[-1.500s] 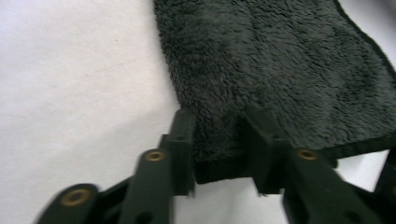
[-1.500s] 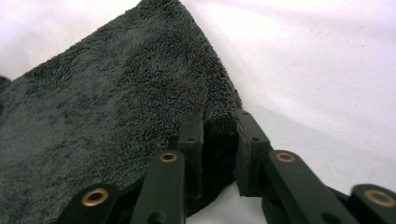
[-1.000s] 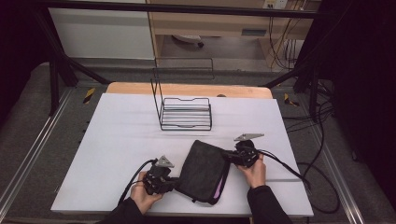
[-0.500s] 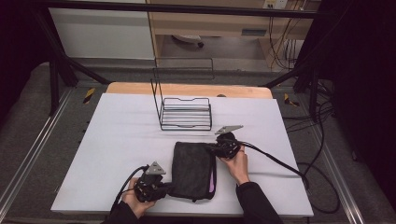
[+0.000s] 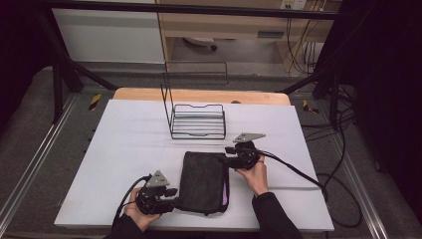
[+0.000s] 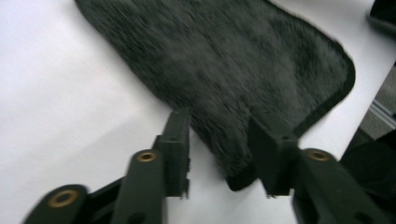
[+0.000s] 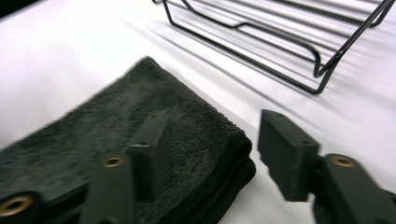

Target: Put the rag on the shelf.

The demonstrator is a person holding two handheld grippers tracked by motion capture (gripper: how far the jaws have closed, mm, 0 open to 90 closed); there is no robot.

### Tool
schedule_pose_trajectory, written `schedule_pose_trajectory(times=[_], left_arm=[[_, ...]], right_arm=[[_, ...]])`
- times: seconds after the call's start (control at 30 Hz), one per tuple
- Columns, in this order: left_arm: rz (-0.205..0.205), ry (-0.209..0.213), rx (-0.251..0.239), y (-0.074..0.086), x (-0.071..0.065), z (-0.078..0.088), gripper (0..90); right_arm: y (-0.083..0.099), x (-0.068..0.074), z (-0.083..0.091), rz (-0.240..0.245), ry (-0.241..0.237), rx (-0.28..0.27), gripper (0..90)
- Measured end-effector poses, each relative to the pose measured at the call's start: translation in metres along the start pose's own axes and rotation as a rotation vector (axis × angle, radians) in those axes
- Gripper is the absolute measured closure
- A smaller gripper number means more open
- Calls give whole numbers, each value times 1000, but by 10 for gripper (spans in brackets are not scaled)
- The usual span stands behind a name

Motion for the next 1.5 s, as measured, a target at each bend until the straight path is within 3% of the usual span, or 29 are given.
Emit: schedule_pose_trajectory(times=[0.17,0.33,0.63,0.8,1.0,1.1,1.4,1.5], left_arm=[[12,-7,-35,-9,16,7,412],[13,-11,-43,-15,29,6,301],[-9,-56,-17,-33,52,-5,148],[-1,-85,-14,-51,63,-15,98],[18,-115,-16,-68,75,-30,108],[50,-124,-23,-74,81,-38,134],[127,-129,5,-72,96,-65,387],[127,-131,27,-69,97,-72,468]], right_arm=[[3,3,17,3,3,-33,211],[13,1,30,-40,-20,-50,80],[36,-6,47,-96,-15,-57,29],[43,-6,47,-91,-8,-53,14],[45,-6,45,-84,-5,-46,11],[46,-6,45,-79,0,-42,10],[48,-5,41,-81,-7,-25,34],[49,-6,40,-89,-5,-18,43]])
Point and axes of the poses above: each handheld gripper's, and its own axes: z roughly backward along the jaws, y roughly out of its underside, x roughly to its left, the point moved 7 cm from there along -z, roughly forward along the jaws, and after that the axes turned 4 degrees about -z, right-handed, at the moved point
